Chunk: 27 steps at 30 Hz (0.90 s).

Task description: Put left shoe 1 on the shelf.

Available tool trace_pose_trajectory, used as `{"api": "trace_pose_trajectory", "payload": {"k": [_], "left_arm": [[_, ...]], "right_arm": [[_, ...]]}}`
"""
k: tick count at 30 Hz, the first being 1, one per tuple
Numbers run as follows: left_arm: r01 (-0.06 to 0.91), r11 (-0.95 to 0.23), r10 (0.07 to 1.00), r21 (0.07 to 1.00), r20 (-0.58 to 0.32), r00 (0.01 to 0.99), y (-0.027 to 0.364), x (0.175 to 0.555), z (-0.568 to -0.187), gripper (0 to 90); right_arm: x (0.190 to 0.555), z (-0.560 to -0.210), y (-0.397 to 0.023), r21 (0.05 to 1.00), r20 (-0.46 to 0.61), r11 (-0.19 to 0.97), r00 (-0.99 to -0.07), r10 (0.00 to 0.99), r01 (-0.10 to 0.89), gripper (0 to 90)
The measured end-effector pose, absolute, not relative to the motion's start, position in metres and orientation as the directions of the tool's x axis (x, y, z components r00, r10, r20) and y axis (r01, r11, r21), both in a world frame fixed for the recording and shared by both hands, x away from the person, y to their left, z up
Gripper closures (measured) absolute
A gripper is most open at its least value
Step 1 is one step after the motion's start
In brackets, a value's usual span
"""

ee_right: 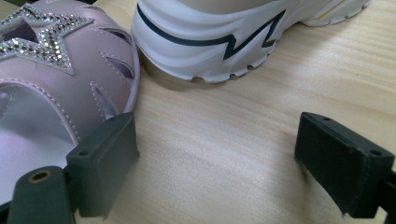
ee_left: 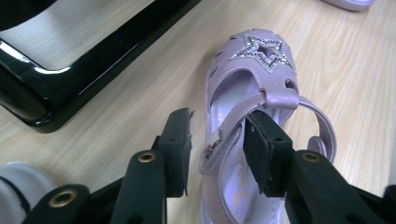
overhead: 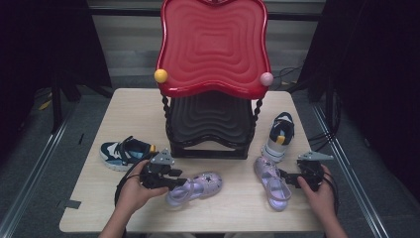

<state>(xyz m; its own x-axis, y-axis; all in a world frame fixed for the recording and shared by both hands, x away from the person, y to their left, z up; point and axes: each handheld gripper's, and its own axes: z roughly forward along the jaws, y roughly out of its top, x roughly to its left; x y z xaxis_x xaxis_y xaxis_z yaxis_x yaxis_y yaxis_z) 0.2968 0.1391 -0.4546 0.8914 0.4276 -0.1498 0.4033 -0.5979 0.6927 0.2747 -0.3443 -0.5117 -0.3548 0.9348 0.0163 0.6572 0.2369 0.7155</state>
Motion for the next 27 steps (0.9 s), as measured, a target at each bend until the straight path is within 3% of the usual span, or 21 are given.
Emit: {"api": "trace_pose_trajectory", "payload": {"k": [16, 27], "left_arm": [[0.351, -0.600, 0.384, 0.719, -0.126, 0.915, 0.137, 0.298, -0.464, 72.1], [0.323, -0.589, 0.371, 0.741, -0.107, 0.922, 0.138, 0.297, -0.467, 73.2]], "right_arm": [[0.275, -0.512, -0.344, 0.716, 0.018, 0.235, -0.354, 0.935, 0.658, 12.3], [0.275, -0.512, -0.344, 0.715, 0.017, 0.236, -0.355, 0.935, 0.658, 12.3]]}}
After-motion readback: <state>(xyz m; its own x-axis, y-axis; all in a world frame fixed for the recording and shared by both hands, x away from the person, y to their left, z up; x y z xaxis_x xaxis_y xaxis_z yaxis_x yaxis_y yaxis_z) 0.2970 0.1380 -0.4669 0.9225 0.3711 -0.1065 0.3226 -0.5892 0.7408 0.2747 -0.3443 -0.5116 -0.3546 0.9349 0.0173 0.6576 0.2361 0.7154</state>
